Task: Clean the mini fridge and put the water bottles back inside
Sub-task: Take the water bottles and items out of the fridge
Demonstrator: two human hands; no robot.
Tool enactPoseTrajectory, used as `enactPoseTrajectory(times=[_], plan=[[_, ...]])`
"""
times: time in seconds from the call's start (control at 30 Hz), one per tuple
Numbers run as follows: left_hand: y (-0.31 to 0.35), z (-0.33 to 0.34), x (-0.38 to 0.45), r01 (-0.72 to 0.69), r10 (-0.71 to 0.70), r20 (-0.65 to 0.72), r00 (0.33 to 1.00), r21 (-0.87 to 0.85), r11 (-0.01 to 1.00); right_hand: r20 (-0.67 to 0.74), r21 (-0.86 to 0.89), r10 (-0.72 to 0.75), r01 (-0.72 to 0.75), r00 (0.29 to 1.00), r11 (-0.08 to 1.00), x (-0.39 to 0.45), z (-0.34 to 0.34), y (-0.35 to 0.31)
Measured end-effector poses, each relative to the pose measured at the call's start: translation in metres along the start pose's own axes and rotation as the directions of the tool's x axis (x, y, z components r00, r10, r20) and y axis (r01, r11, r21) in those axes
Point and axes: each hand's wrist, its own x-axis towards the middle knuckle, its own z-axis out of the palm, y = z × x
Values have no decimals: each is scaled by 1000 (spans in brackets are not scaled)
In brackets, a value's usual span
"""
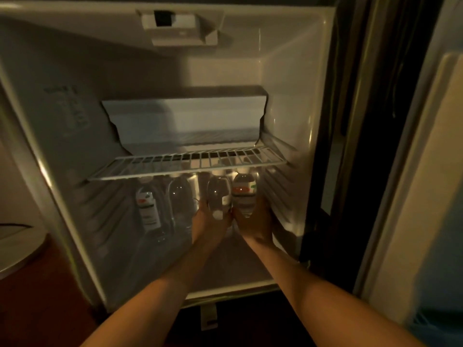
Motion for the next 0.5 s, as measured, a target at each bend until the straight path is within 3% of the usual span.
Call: enactPoseTrajectory(times=[0.13,0.27,0.5], plan=[[3,-11,-6,22,-22,-30,999,-1,1000,-23,-193,-123,116,992,974,-2,3,-3],[5,-30,-27,61,-60,-35,998,0,998,-14,-36,-7,7,1000,999,-24,-8,-8],[1,-90,-92,10,1,-85,996,128,992,106,16,-99,97,989,995,-89,-23,-24]])
